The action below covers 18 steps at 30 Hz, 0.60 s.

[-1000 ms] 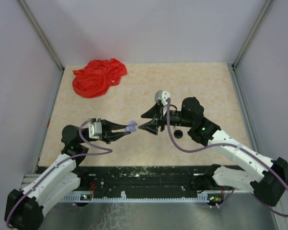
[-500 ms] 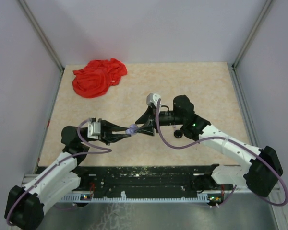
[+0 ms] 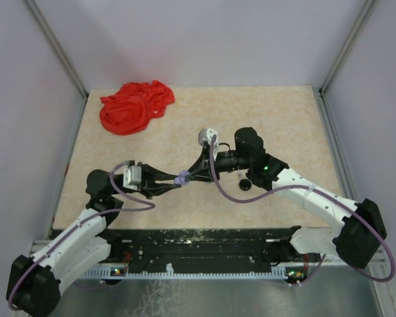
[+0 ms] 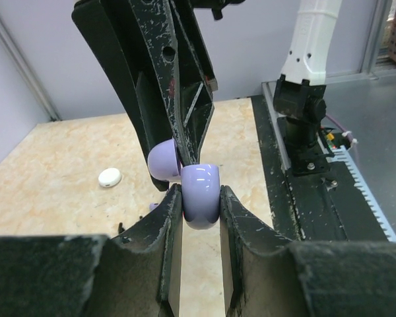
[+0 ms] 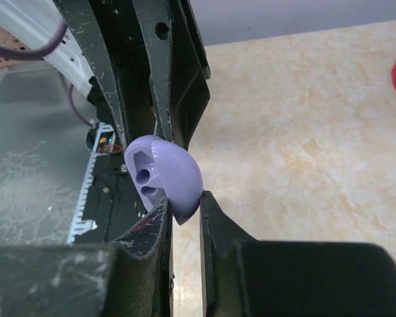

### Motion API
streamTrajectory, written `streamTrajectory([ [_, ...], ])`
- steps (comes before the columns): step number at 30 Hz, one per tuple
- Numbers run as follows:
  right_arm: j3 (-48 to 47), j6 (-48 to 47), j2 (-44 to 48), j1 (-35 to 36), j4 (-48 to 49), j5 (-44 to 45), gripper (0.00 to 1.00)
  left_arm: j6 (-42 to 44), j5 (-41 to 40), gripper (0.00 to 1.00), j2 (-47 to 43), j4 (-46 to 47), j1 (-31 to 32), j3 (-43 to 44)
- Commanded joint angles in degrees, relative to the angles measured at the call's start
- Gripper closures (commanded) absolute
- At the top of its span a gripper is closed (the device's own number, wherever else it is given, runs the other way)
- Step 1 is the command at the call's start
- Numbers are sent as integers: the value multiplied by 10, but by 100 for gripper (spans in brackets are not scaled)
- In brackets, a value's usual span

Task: Insert the wireless bluetooth earbuds into the charging case
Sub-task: Open the charging case.

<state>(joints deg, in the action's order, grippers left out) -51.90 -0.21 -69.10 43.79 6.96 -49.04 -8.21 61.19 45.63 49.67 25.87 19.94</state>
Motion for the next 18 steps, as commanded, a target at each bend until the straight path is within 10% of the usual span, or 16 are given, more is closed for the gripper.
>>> streamTrajectory([
  [1, -55, -65, 23, 0, -63, 32, 98, 66, -22, 85, -17, -126, 0, 37],
  [18, -161, -165, -16, 53, -280, 213, 100, 141, -34, 45, 10, -281, 1, 89],
])
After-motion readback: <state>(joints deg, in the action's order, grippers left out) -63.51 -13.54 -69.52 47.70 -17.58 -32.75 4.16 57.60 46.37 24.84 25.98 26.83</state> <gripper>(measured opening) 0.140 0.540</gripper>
